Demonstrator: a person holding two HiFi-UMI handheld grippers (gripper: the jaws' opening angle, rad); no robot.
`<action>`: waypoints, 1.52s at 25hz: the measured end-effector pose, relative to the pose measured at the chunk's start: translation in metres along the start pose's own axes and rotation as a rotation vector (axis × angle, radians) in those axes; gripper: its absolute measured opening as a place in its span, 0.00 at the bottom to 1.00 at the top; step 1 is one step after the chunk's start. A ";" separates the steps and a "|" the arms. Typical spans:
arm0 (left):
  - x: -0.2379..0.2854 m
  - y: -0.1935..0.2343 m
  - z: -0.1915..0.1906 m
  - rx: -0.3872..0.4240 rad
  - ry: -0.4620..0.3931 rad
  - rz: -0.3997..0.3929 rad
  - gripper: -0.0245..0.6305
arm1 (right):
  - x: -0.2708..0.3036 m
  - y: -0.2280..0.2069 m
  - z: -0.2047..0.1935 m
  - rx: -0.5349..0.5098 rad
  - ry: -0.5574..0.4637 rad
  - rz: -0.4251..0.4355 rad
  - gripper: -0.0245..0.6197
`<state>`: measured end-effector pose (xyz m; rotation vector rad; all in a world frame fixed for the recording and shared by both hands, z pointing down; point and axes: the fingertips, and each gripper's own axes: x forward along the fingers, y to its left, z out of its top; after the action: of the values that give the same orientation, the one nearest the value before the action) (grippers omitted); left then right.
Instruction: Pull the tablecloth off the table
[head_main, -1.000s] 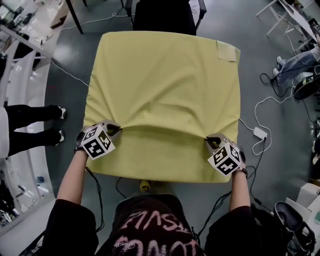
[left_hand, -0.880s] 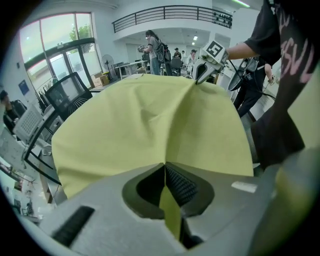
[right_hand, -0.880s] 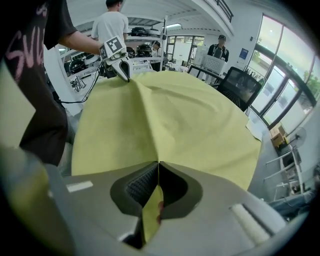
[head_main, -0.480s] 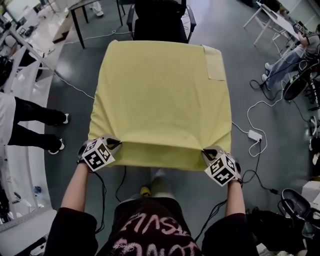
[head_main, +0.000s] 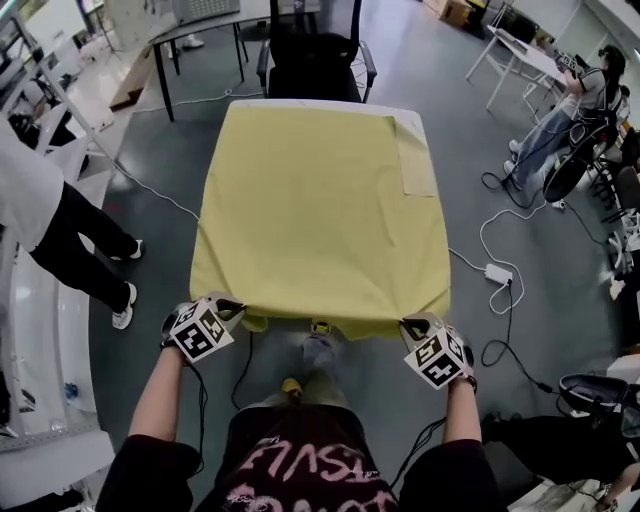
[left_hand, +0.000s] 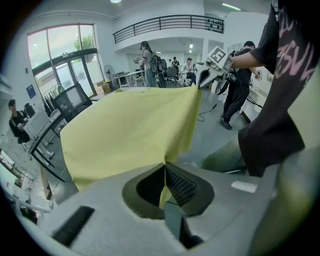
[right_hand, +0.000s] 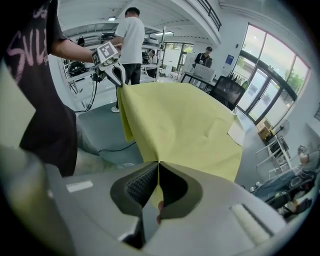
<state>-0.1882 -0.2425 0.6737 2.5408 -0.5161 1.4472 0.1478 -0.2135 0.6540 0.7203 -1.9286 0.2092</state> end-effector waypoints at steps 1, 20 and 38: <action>-0.008 -0.009 -0.001 0.002 -0.007 0.005 0.05 | -0.008 0.009 -0.001 0.003 -0.006 -0.008 0.06; -0.080 -0.153 0.009 -0.118 -0.100 0.134 0.05 | -0.120 0.103 -0.059 0.072 -0.154 -0.047 0.06; -0.174 -0.361 0.031 -0.169 -0.262 0.316 0.05 | -0.278 0.216 -0.143 0.212 -0.428 -0.158 0.06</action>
<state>-0.1082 0.1189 0.5164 2.6095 -1.0741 1.0974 0.2178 0.1328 0.5146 1.1265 -2.2603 0.1727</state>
